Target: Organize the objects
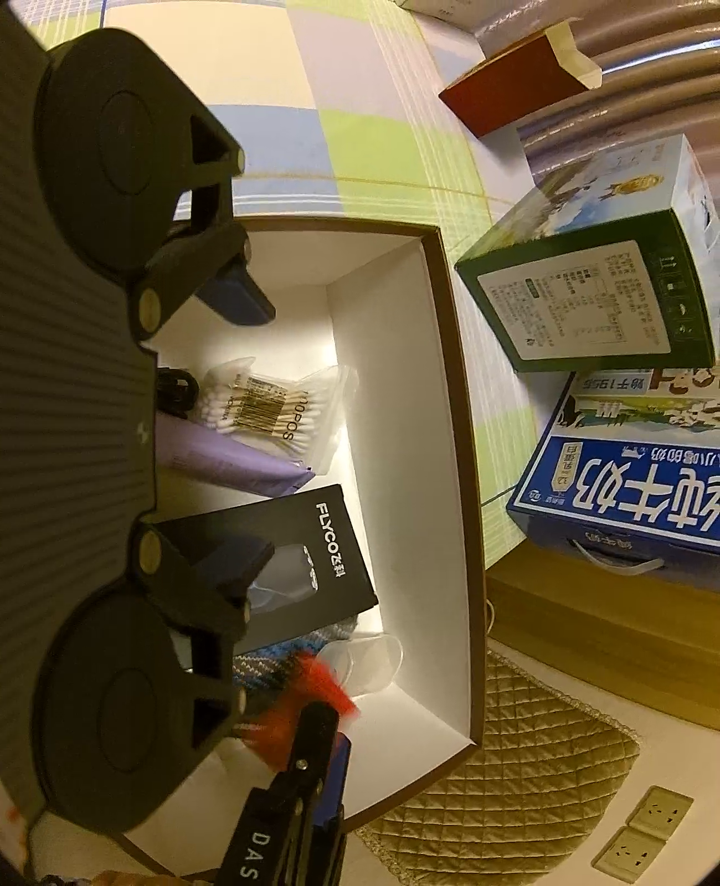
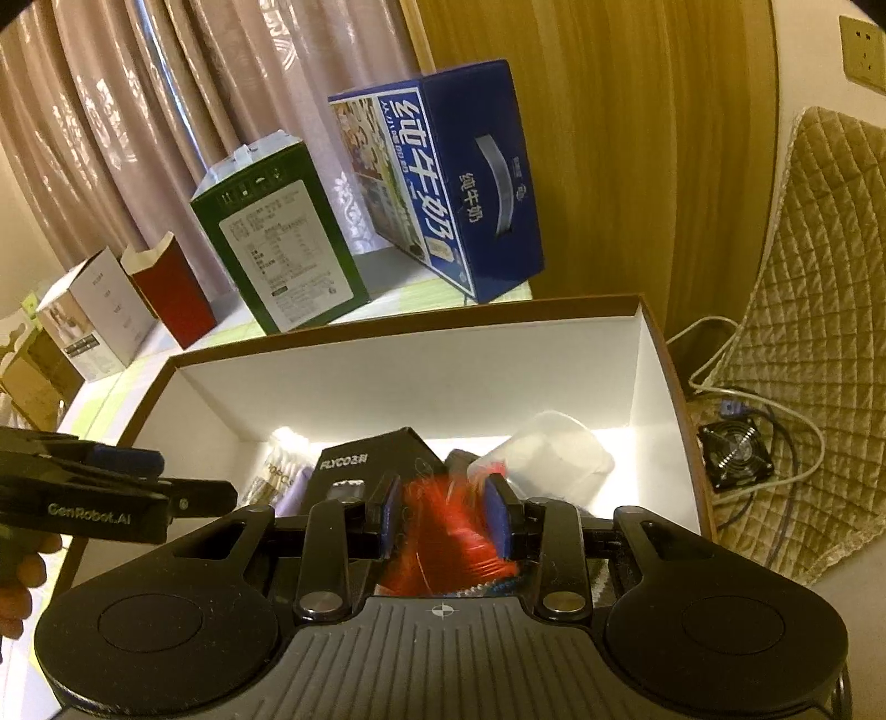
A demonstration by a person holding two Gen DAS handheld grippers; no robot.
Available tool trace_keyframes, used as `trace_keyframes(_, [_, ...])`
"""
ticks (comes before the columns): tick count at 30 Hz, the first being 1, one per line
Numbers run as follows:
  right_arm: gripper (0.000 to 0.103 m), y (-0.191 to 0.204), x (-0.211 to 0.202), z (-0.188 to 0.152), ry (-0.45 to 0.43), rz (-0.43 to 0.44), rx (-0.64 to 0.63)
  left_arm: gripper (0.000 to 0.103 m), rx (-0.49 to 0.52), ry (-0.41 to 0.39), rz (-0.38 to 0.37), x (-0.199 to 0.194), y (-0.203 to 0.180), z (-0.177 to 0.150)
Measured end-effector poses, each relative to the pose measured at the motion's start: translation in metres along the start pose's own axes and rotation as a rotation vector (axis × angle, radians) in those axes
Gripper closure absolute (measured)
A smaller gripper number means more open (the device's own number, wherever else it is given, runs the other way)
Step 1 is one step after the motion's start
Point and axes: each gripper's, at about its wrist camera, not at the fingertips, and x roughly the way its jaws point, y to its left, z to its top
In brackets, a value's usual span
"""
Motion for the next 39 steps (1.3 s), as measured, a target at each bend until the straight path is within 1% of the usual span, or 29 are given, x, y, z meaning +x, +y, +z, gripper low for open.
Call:
trace_keyframes(1, [0.064, 0.0, 0.0, 0.0, -0.003, -0.002, 0.001, 0.019, -0.003, -0.002, 0.001, -0.001, 0.0, 0.0])
trace_keyframes(2, [0.053, 0.0, -0.001, 0.0, -0.005, -0.006, 0.002, 0.019, -0.006, -0.003, -0.001, -0.003, 0.001, -0.001])
trace_keyframes(3, [0.045, 0.0, -0.003, -0.001, -0.009, -0.008, 0.004, 0.018, -0.008, -0.003, -0.003, -0.004, 0.001, -0.002])
trace_keyframes(5, [0.042, 0.0, -0.006, -0.002, -0.01, -0.004, 0.004, 0.015, -0.012, -0.005, -0.009, -0.007, 0.002, -0.003])
trace_keyframes(7, [0.033, -0.001, -0.008, -0.003, 0.0, -0.001, 0.005, 0.012, -0.014, -0.013, -0.013, -0.012, 0.002, -0.005])
trace_keyframes(8, [0.023, -0.001, -0.01, -0.005, 0.004, -0.003, 0.005, 0.011, -0.013, -0.016, -0.014, -0.015, 0.002, -0.006])
trace_keyframes(9, [0.017, -0.001, -0.013, -0.006, 0.004, -0.005, 0.003, 0.009, -0.013, -0.02, -0.014, -0.017, 0.002, -0.007])
trace_keyframes(10, [0.015, 0.0, -0.016, -0.007, 0.002, -0.006, 0.001, 0.008, -0.011, -0.024, -0.017, -0.02, 0.001, -0.008])
trace_keyframes(12, [0.008, 0.001, -0.022, -0.011, 0.007, -0.005, -0.008, 0.007, -0.007, -0.032, -0.019, -0.026, 0.001, -0.011])
trace_keyframes(14, [0.004, 0.003, -0.028, -0.016, 0.006, -0.009, -0.016, 0.004, 0.001, -0.04, -0.012, -0.032, -0.001, -0.015])
trace_keyframes(15, [0.002, 0.004, -0.032, -0.018, 0.008, -0.011, -0.02, 0.004, 0.005, -0.046, -0.009, -0.035, -0.001, -0.017])
trace_keyframes(19, [0.002, 0.009, -0.042, -0.026, 0.014, -0.024, -0.021, 0.004, 0.014, -0.062, -0.007, -0.049, -0.001, -0.026])
trace_keyframes(24, [0.002, 0.015, -0.054, -0.036, 0.027, -0.031, -0.016, 0.003, 0.034, -0.098, 0.017, -0.071, -0.001, -0.039])
trace_keyframes(30, [0.002, 0.027, -0.064, -0.047, 0.044, -0.023, -0.024, 0.001, 0.054, -0.153, 0.049, -0.097, -0.003, -0.058])
trace_keyframes(34, [0.002, 0.036, -0.073, -0.057, 0.05, -0.005, 0.0, 0.001, 0.056, -0.175, 0.06, -0.112, -0.002, -0.073])
trace_keyframes(39, [0.002, 0.054, -0.084, -0.069, 0.053, -0.003, -0.005, 0.001, 0.049, -0.176, 0.069, -0.128, 0.003, -0.092])
